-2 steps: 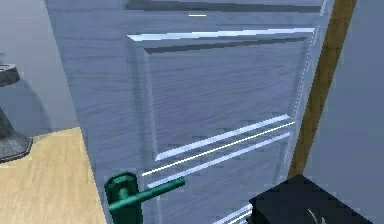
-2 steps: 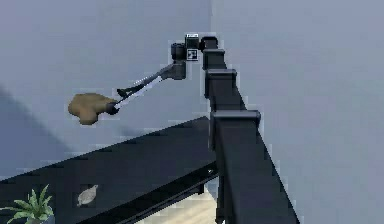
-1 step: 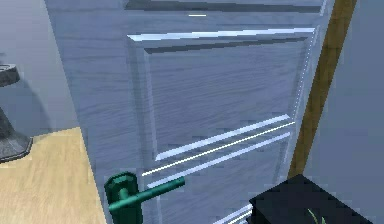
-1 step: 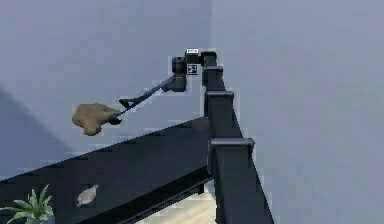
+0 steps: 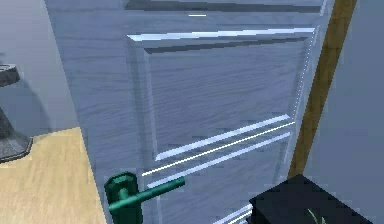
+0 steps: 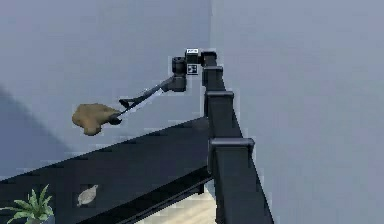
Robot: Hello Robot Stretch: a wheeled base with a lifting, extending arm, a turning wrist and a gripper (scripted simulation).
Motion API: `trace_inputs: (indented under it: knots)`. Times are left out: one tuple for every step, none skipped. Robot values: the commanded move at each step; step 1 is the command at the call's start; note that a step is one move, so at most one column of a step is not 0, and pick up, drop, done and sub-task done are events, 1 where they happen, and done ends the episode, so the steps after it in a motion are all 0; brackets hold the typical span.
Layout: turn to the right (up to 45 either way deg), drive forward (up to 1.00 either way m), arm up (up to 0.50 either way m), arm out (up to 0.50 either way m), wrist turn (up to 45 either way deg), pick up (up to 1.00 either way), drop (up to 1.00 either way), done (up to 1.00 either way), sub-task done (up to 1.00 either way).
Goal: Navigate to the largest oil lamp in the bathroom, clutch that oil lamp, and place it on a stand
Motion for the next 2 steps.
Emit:
trace_inputs:
  knots:
    - [0.0,0.0,0.0,0.0,0.0,0.0,1.0,0.0,0.0]
    - [0.0,0.0,0.04,0.0,0.0,0.0,0.0,0.0,0.0]
